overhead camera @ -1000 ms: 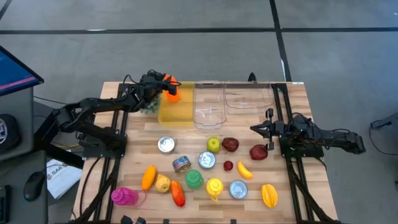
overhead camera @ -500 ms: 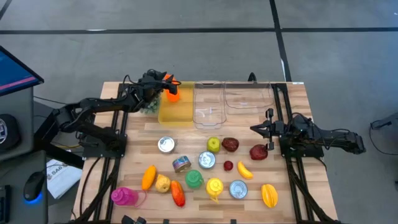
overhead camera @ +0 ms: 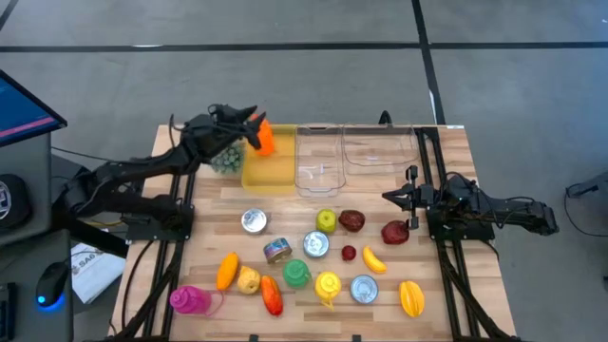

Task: Pick & Place Food Item
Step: Put the red apple into the right transparent bin

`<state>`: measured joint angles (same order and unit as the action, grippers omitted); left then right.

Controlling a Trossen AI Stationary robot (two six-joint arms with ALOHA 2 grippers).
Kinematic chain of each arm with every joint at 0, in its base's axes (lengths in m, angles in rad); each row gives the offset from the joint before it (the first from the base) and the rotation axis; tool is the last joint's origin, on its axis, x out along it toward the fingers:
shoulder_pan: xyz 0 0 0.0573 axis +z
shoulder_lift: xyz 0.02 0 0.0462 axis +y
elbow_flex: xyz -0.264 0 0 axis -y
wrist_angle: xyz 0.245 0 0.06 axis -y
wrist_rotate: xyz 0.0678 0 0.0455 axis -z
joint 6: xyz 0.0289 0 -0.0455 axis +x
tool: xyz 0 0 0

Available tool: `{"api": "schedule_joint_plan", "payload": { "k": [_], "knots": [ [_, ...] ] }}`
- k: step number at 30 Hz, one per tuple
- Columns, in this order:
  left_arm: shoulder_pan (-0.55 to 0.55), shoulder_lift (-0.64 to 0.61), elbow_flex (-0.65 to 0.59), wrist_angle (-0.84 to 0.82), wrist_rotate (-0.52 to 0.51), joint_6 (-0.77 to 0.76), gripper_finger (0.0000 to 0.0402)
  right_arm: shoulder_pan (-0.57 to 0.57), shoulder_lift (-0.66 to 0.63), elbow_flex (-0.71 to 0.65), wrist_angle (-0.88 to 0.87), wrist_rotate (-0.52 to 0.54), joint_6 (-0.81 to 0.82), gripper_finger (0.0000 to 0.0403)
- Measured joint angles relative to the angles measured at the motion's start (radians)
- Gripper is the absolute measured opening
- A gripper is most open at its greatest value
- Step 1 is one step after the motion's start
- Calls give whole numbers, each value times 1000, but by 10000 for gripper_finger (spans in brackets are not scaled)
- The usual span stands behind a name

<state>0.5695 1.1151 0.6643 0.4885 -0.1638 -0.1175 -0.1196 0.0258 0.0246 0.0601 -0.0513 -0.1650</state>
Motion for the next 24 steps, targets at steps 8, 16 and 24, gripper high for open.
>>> {"api": "schedule_joint_plan", "payload": {
  "k": [8, 16, 24],
  "knots": [
    [-150, -71, 0, 0, 241, 9, 110, 0, 0, 0, 0, 0, 0, 13],
    [-286, -77, 0, -68, 294, 92, 64, 0, 0, 0, 0, 0, 0, 13],
    [-376, -66, -12, -105, 293, 95, 27, 0, 0, 0, 0, 0, 0, 13]
  ]
}}
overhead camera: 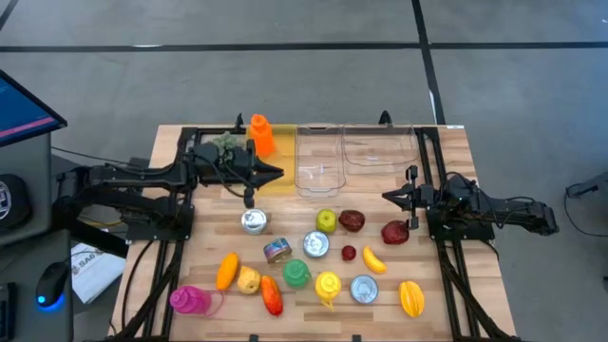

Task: Pick & Place Food Item
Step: Put the red apple into the right transparent bin

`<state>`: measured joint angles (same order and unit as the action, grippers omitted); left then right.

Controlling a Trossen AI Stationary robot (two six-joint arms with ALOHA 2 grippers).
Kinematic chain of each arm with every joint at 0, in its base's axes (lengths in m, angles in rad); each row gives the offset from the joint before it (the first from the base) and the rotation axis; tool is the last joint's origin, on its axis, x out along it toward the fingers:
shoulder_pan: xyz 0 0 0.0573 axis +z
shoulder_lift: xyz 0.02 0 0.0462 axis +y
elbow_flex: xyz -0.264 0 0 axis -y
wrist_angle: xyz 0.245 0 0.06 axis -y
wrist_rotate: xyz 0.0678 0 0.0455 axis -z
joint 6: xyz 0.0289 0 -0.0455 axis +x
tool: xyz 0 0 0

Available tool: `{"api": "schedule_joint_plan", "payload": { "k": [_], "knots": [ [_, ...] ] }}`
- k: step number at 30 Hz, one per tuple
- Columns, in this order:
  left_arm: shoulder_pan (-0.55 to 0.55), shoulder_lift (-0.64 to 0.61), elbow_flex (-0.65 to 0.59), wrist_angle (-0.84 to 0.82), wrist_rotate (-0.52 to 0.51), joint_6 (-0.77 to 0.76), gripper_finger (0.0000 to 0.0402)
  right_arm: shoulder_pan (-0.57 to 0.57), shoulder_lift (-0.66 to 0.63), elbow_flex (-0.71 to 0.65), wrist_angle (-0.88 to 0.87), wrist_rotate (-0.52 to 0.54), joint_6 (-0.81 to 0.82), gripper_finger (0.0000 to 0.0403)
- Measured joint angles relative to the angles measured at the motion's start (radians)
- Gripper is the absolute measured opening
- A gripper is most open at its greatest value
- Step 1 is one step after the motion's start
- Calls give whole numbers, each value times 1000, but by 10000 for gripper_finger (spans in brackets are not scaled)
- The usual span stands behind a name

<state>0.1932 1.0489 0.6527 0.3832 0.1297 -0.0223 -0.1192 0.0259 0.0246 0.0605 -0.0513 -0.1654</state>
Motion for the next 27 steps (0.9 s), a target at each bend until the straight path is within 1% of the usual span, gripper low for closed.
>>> {"api": "schedule_joint_plan", "payload": {
  "k": [4, 8, 14, 22, 27],
  "knots": [
    [-29, 1, -45, 27, 0, 42, 12, 0, 0, 0, 0, 0, 0, 13],
    [-43, 1, -68, 28, 0, 47, 2, 0, 0, 0, 0, 0, 0, 13],
    [-45, 1, -95, 95, -1, 52, 3, 0, 0, 0, 0, 0, 0, 13],
    [-45, 1, -109, 113, -1, 55, 1, 0, 0, 0, 0, 0, 0, 13],
    [-43, -25, -110, 110, -1, 138, 1, 0, 0, 0, 53, 7, 42, 13]
  ]
}}
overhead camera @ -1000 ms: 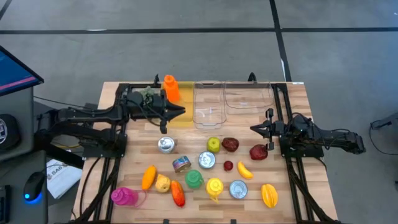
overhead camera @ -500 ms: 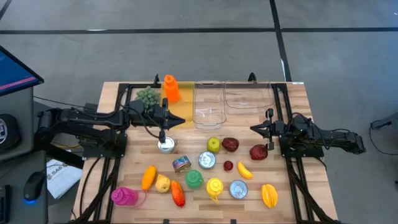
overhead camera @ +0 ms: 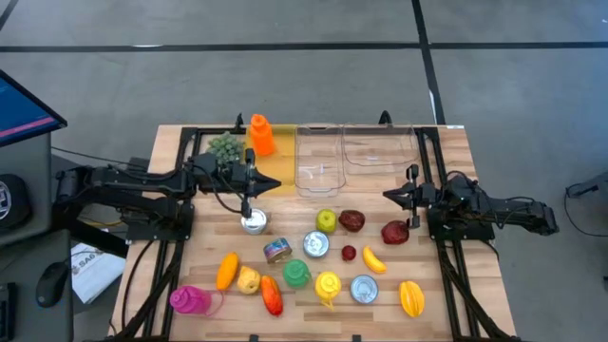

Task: Pick & Place Food Item
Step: Put the red apple into the right transparent bin

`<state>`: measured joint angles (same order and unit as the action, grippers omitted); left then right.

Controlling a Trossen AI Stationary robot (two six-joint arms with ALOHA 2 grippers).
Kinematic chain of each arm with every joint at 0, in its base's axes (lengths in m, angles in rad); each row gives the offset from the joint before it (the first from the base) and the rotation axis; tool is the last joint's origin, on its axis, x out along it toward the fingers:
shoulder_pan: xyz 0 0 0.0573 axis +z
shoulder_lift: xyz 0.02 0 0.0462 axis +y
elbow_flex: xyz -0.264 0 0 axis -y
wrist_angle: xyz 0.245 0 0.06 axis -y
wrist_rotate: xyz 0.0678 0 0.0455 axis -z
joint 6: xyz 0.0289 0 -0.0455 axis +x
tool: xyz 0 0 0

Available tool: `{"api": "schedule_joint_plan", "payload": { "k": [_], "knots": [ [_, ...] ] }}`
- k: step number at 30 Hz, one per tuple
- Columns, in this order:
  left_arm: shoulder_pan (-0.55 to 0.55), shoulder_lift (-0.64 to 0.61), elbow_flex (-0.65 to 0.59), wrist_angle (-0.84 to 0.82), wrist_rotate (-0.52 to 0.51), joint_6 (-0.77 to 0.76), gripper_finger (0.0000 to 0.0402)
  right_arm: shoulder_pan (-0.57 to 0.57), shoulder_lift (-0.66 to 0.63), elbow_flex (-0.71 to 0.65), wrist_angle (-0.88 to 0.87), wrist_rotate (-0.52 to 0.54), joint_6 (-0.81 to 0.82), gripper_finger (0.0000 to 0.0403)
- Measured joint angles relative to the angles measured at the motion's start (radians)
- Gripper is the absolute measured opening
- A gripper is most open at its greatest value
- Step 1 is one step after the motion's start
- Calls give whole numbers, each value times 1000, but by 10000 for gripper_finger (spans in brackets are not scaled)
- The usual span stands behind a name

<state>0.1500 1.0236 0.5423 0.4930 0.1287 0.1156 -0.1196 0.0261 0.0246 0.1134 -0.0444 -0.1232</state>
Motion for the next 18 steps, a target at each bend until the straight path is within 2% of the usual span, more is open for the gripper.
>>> {"api": "schedule_joint_plan", "payload": {
  "k": [4, 10, 18],
  "knots": [
    [3, -46, 0, -11, 0, 16, 1, 0, 0, 0, 63, 0, 22, 13],
    [3, -113, 0, -124, 0, 71, 1, 0, 0, 0, 67, 1, 18, 13],
    [3, -116, -74, -67, 0, 57, 1, 0, 0, 0, 68, 1, -42, 13]
  ]
}}
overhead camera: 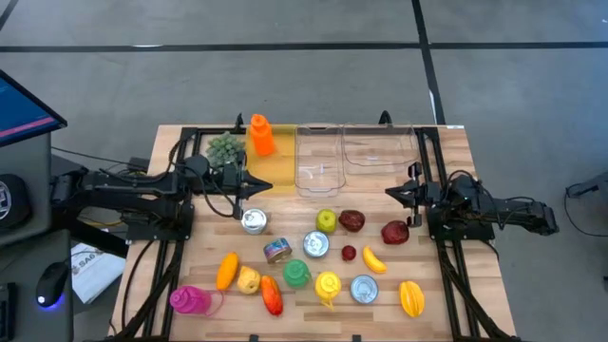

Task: Pick & Place Food Item
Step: Put the red apple into the right transparent bin

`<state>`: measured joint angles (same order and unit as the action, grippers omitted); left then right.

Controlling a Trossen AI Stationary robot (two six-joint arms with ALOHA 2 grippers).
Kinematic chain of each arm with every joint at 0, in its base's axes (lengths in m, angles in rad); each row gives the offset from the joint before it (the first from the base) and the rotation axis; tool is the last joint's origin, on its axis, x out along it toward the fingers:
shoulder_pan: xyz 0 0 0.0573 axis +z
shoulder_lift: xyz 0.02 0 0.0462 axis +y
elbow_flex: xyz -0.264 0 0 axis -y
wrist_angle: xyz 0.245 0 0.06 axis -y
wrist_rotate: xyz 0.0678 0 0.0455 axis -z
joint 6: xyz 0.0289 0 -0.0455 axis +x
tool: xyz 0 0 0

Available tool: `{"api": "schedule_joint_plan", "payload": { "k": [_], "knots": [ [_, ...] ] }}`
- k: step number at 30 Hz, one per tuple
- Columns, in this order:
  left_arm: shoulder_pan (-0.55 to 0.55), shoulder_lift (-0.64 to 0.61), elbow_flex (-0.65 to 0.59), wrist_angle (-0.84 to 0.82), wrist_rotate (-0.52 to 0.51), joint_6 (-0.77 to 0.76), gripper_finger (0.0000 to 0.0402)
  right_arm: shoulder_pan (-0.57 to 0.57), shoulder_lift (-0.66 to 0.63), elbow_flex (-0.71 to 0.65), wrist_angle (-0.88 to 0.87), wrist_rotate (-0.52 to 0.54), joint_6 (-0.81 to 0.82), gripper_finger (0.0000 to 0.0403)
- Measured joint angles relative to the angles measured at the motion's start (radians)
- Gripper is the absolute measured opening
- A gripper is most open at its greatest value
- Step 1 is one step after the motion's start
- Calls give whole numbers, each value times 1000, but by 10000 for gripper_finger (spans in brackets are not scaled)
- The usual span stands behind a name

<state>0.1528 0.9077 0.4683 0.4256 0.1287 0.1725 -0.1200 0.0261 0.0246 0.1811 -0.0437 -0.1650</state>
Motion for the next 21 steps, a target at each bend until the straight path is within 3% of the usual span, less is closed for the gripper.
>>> {"api": "schedule_joint_plan", "payload": {
  "k": [9, 21],
  "knots": [
    [0, 0, -156, 296, 0, -46, 1, 0, 0, 0, 7, 0, -1, 13],
    [0, 0, -170, 309, 0, -46, 1, 0, 0, 0, 14, 55, 113, 7]
  ]
}}
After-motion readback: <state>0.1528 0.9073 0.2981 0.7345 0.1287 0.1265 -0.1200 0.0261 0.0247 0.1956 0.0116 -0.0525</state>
